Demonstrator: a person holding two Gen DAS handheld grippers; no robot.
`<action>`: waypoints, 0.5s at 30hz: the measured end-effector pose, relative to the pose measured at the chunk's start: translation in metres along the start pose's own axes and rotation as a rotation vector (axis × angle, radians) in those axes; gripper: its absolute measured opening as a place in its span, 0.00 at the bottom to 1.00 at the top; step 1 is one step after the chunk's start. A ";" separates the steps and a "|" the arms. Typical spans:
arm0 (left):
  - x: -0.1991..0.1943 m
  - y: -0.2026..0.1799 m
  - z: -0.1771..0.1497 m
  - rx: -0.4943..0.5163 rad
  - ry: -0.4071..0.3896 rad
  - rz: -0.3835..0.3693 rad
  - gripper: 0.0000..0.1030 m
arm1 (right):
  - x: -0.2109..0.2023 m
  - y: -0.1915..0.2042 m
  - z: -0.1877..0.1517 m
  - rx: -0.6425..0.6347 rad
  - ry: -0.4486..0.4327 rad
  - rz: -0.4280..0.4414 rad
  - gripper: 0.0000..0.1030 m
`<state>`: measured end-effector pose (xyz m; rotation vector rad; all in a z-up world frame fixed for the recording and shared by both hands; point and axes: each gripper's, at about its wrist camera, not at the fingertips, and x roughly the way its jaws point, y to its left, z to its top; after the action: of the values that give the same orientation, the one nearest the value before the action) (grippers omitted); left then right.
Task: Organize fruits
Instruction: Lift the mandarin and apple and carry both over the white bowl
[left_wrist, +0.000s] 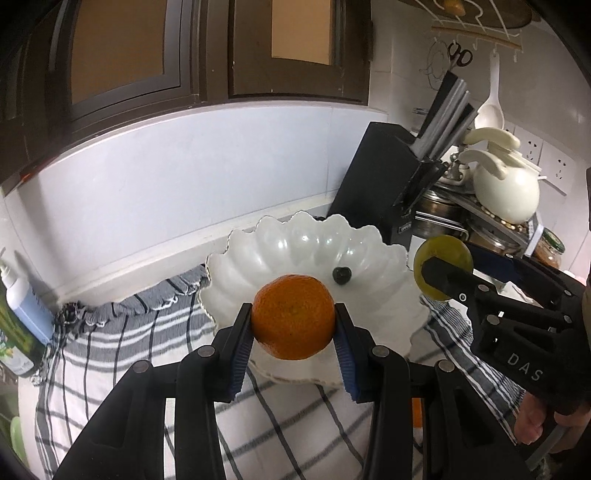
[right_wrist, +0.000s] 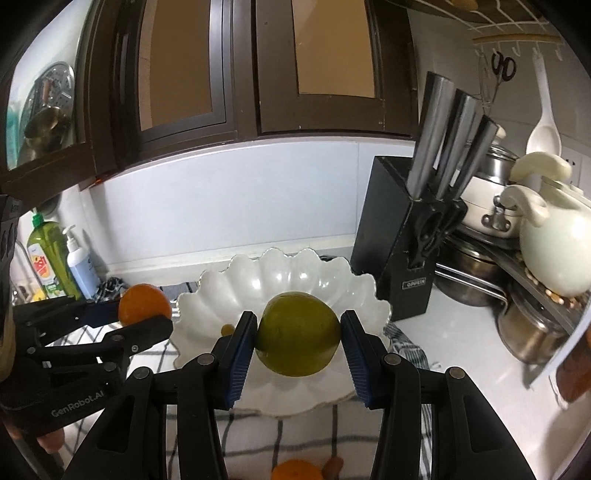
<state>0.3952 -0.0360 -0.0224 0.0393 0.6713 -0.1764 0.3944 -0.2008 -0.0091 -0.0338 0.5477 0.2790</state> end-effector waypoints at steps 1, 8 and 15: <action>0.005 0.000 0.002 0.004 0.002 0.004 0.40 | 0.003 -0.001 0.001 -0.004 0.002 -0.001 0.46; 0.038 0.001 0.012 0.027 0.025 0.031 0.40 | 0.043 -0.018 0.003 -0.020 0.063 -0.013 0.46; 0.077 0.001 0.020 0.045 0.071 0.037 0.40 | 0.084 -0.028 0.001 -0.039 0.160 -0.014 0.47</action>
<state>0.4673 -0.0485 -0.0549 0.1019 0.7366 -0.1551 0.4712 -0.2062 -0.0526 -0.0988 0.7009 0.2748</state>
